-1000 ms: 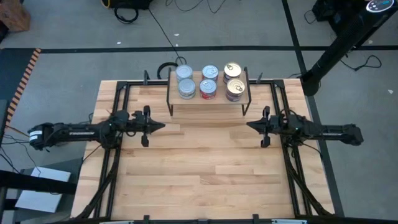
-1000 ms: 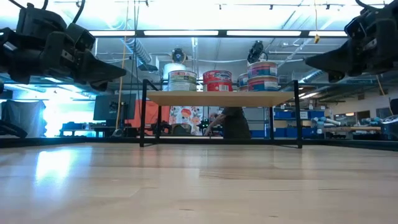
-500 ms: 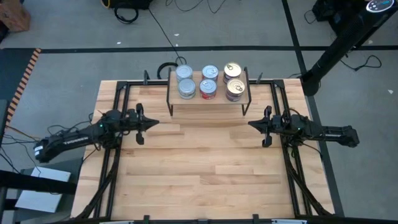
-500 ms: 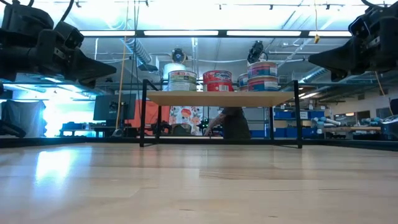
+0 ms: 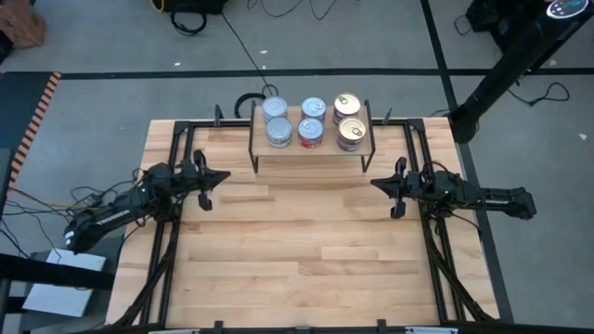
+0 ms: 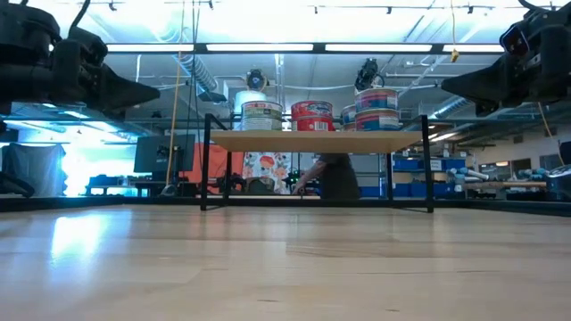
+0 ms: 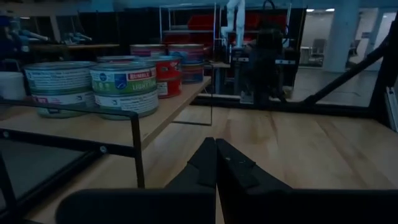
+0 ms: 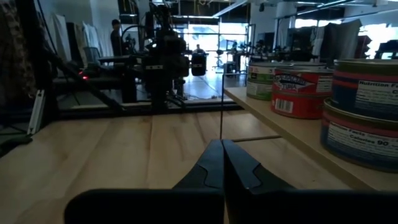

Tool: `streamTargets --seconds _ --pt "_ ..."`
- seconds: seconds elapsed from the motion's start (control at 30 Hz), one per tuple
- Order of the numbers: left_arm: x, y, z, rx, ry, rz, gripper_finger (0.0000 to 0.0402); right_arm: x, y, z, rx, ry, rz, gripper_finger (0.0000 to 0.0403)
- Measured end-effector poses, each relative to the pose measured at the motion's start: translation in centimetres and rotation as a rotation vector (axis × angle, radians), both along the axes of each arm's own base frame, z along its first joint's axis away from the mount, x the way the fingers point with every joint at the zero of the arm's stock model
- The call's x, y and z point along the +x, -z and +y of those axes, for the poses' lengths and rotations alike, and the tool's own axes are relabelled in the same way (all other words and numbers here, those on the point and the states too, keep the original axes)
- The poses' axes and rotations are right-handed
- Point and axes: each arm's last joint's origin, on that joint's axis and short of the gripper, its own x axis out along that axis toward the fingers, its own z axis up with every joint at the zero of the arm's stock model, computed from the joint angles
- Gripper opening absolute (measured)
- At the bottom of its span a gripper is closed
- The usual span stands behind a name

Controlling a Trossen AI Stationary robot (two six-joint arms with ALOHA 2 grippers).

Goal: Stack canned seafood by type on shelf
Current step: Return to Home Position

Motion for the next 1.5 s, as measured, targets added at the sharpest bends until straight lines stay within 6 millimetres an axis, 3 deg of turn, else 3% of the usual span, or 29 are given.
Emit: streamTargets --seconds 0.23,0.37,0.73,1.5 --pt "-0.03 0.14 0.25 -0.011 -0.072 0.013 0.0003 -0.01 -0.02 -0.08 -0.003 0.020 -0.001 0.0002" --pt "-0.17 0.18 0.57 -0.020 -0.126 0.013 0.0003 0.03 0.10 0.14 0.016 -0.052 0.008 0.0001" --pt "-0.18 0.27 0.76 -0.039 -0.139 0.020 0.0003 0.01 0.10 -0.27 -0.068 0.013 0.025 0.0008" --pt "-0.18 -0.01 0.76 -0.027 -0.140 -0.007 0.0003 0.01 0.10 -0.27 -0.052 0.012 0.022 0.0021"
